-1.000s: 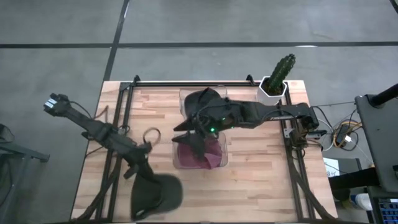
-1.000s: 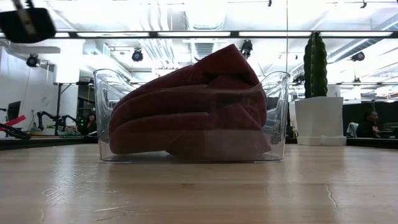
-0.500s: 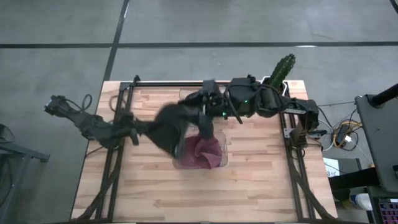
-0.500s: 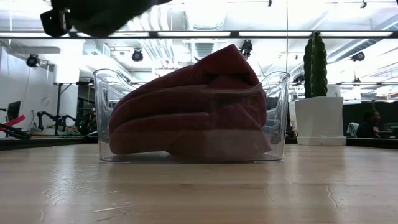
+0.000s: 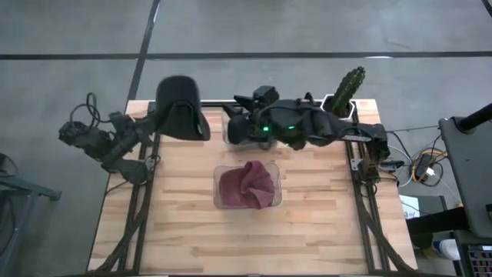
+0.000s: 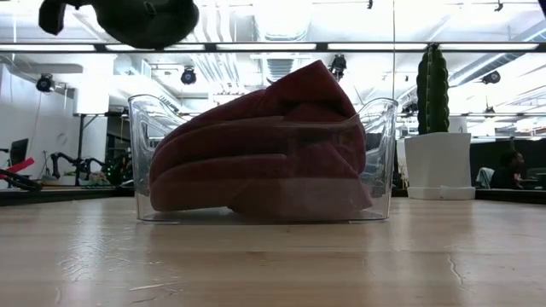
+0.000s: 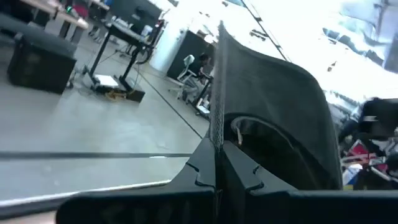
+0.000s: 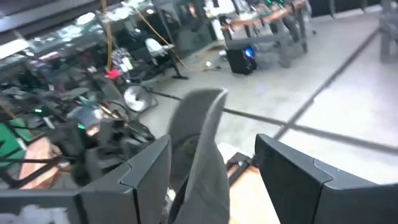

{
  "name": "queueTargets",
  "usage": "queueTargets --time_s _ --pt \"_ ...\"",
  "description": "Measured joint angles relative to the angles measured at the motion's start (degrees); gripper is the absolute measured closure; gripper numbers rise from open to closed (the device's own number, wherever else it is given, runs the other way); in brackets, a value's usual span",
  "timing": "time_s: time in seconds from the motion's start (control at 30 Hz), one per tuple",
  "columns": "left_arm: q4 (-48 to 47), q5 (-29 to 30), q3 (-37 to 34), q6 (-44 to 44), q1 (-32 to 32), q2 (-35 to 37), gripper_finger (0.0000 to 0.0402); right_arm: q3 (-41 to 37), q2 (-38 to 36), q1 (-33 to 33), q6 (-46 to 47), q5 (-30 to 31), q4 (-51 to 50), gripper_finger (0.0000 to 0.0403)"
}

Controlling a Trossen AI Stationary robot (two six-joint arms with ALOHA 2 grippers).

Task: Pick & Place hat
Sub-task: Put the black cap into the top transparent bin

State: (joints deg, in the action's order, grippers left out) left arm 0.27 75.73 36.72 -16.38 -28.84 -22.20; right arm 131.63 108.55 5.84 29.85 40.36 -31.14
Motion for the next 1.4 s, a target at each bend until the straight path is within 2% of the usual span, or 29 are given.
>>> queueTargets --time_s 0.13,0.37,0.53,0.97,1.4 --pt "7.60 -0.13 0.00 10.53 0.02 0.16 0.0399 -0.83 3.14 -0.45 3.04 0.11 0.57 0.0177" --pt "13.84 -0.34 0.01 19.78 0.02 -0.08 0.0399 -0.85 8.23 -0.43 2.46 -0.26 7.77 0.0177" --pt "13.98 -1.89 0.01 21.03 0.02 -0.10 0.0399 -0.83 9.99 -0.71 -1.76 -0.27 12.40 0.0177" --pt "14.32 -3.01 0.01 24.50 0.02 -0.34 0.0399 -0.83 12.46 -1.90 -1.84 -2.65 19.81 0.0177" --pt "14.40 -4.31 1.26 26.80 0.02 -0.50 0.0399 -0.83 12.41 -2.75 -0.06 -3.41 19.98 0.0177"
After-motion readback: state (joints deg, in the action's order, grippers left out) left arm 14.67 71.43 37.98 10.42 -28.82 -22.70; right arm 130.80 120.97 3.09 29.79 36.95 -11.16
